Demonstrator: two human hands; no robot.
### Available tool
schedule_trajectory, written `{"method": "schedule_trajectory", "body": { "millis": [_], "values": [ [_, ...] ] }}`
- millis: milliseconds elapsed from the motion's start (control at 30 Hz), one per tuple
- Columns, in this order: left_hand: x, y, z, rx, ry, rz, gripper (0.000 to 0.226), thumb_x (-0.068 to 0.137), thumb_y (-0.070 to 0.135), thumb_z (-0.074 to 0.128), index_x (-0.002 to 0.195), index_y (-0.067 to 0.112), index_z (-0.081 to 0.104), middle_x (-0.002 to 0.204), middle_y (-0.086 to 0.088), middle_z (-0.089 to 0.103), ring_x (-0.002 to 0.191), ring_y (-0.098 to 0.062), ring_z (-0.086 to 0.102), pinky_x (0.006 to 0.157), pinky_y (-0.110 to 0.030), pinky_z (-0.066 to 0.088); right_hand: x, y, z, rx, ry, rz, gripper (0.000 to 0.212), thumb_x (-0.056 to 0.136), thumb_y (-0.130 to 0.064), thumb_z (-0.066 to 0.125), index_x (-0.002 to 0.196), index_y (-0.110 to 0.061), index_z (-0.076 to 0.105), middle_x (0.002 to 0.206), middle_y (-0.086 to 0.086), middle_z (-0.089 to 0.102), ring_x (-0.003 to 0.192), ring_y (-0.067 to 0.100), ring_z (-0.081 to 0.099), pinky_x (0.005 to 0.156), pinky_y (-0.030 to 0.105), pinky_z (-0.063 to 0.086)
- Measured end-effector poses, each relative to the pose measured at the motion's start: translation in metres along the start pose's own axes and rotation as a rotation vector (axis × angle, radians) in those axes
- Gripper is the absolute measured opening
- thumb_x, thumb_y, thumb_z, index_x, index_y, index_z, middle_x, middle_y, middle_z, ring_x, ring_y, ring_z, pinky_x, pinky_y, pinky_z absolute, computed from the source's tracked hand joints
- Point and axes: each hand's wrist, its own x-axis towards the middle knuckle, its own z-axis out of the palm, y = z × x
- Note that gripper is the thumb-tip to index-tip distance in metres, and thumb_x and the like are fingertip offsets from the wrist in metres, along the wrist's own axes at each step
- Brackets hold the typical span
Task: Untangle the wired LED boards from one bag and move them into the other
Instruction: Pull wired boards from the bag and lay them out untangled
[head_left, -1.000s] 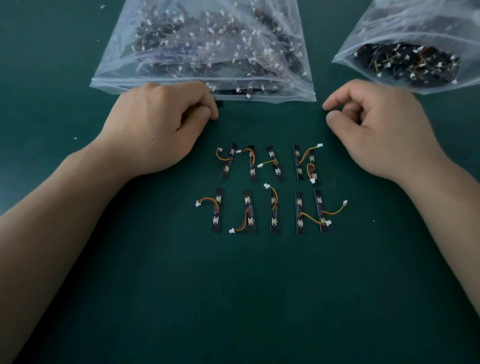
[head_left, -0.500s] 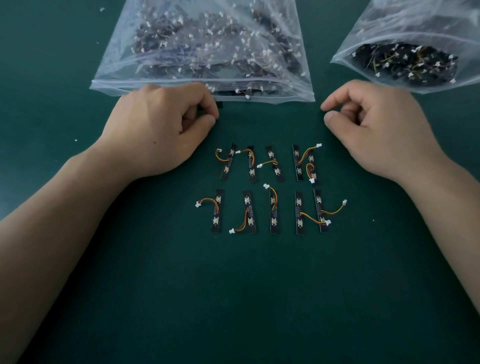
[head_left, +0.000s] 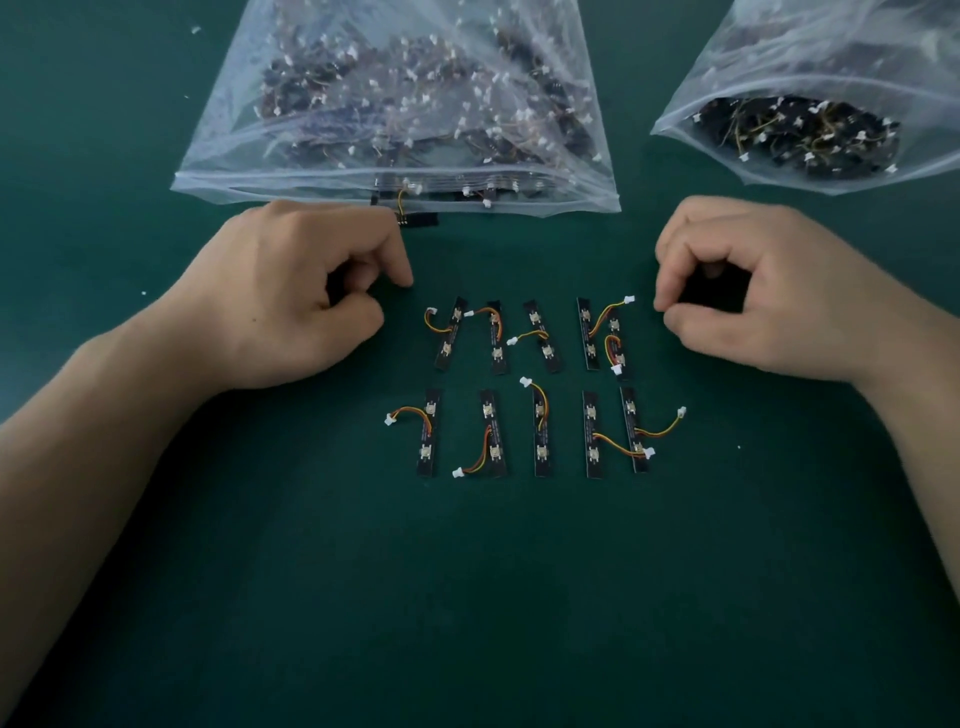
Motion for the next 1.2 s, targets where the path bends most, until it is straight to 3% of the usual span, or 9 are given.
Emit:
{"method": "schedule_trajectory", "body": {
  "millis": [67, 167, 267, 433, 567, 700, 833, 1033, 1200],
  "values": [
    [-0.001, 0.001, -0.003, -0.038, -0.05, 0.035, 0.028, 0.068, 0.029, 0.052, 0.092, 0.029, 0.068, 0.077, 0.002, 0.058, 0.067, -0.019, 0.052, 0.063, -0.04, 0.047, 0.0, -0.002, -0.004, 0.005, -0.049, 0.002, 0.021, 0.079, -0.013, 0.079, 0.079, -0.031, 0.07, 0.095, -0.011, 0.065, 0.089, 0.018, 0.061, 0.078, 0.025, 0.045],
    [-0.001, 0.003, -0.005, -0.057, -0.093, 0.056, 0.029, 0.067, 0.02, 0.062, 0.094, 0.027, 0.07, 0.077, 0.002, 0.056, 0.067, -0.02, 0.051, 0.063, -0.043, 0.047, -0.001, -0.006, -0.01, 0.03, -0.108, 0.021, 0.017, 0.074, -0.024, 0.082, 0.081, -0.036, 0.072, 0.098, -0.012, 0.065, 0.092, 0.016, 0.059, 0.081, 0.028, 0.045],
    [-0.001, 0.004, -0.011, -0.03, -0.17, 0.109, 0.04, 0.064, 0.035, 0.06, 0.102, 0.029, 0.068, 0.083, 0.007, 0.053, 0.074, -0.019, 0.051, 0.066, -0.044, 0.044, -0.003, -0.008, -0.013, 0.01, -0.173, 0.048, 0.028, 0.07, -0.045, 0.09, 0.091, -0.041, 0.072, 0.103, -0.014, 0.062, 0.098, 0.013, 0.055, 0.086, 0.025, 0.043],
    [-0.003, 0.003, -0.013, 0.08, -0.234, 0.196, 0.05, 0.064, 0.048, 0.062, 0.112, 0.032, 0.06, 0.09, 0.014, 0.047, 0.082, -0.022, 0.054, 0.073, -0.048, 0.046, -0.005, -0.015, -0.015, -0.02, -0.24, 0.079, 0.048, 0.058, -0.066, 0.078, 0.101, -0.048, 0.066, 0.11, -0.016, 0.058, 0.108, 0.01, 0.051, 0.09, 0.023, 0.041],
    [-0.003, 0.005, -0.011, 0.105, -0.213, 0.202, 0.051, 0.065, 0.059, 0.068, 0.11, 0.037, 0.058, 0.089, 0.014, 0.046, 0.081, -0.022, 0.054, 0.073, -0.049, 0.048, -0.004, -0.019, -0.014, -0.059, -0.27, 0.072, 0.049, 0.056, -0.07, 0.078, 0.097, -0.047, 0.066, 0.11, -0.014, 0.059, 0.105, 0.011, 0.054, 0.085, 0.032, 0.046],
    [-0.003, 0.007, -0.01, 0.084, -0.202, 0.221, 0.052, 0.065, 0.062, 0.073, 0.108, 0.035, 0.061, 0.089, 0.013, 0.047, 0.08, -0.021, 0.053, 0.072, -0.048, 0.047, -0.007, -0.022, -0.01, -0.074, -0.253, 0.07, 0.057, 0.051, -0.076, 0.077, 0.099, -0.049, 0.062, 0.11, -0.017, 0.058, 0.109, 0.007, 0.052, 0.087, 0.031, 0.047],
    [-0.005, 0.016, -0.002, 0.079, -0.193, 0.252, 0.054, 0.067, 0.065, 0.074, 0.11, 0.034, 0.063, 0.089, 0.014, 0.048, 0.081, -0.017, 0.054, 0.074, -0.045, 0.046, -0.008, -0.028, -0.002, -0.059, -0.254, 0.042, 0.063, 0.051, -0.076, 0.08, 0.105, -0.051, 0.061, 0.11, -0.02, 0.058, 0.112, 0.006, 0.053, 0.088, 0.026, 0.045],
    [-0.005, 0.025, 0.009, 0.108, -0.13, 0.245, 0.05, 0.076, 0.07, 0.071, 0.108, 0.032, 0.065, 0.085, 0.014, 0.047, 0.077, -0.015, 0.051, 0.08, -0.042, 0.047, 0.0, -0.044, 0.025, -0.09, -0.164, -0.093, 0.048, 0.068, -0.067, 0.082, 0.104, -0.04, 0.066, 0.095, -0.019, 0.055, 0.101, 0.009, 0.053, 0.086, 0.011, 0.036],
    [-0.005, 0.025, 0.007, 0.051, -0.13, 0.242, 0.033, 0.092, 0.053, 0.06, 0.108, 0.026, 0.069, 0.084, 0.01, 0.051, 0.077, -0.02, 0.052, 0.08, -0.044, 0.045, 0.003, -0.045, 0.032, -0.026, -0.094, -0.113, 0.03, 0.083, -0.055, 0.079, 0.101, -0.032, 0.072, 0.09, -0.019, 0.056, 0.094, 0.011, 0.055, 0.083, 0.021, 0.039]
  ]
}}
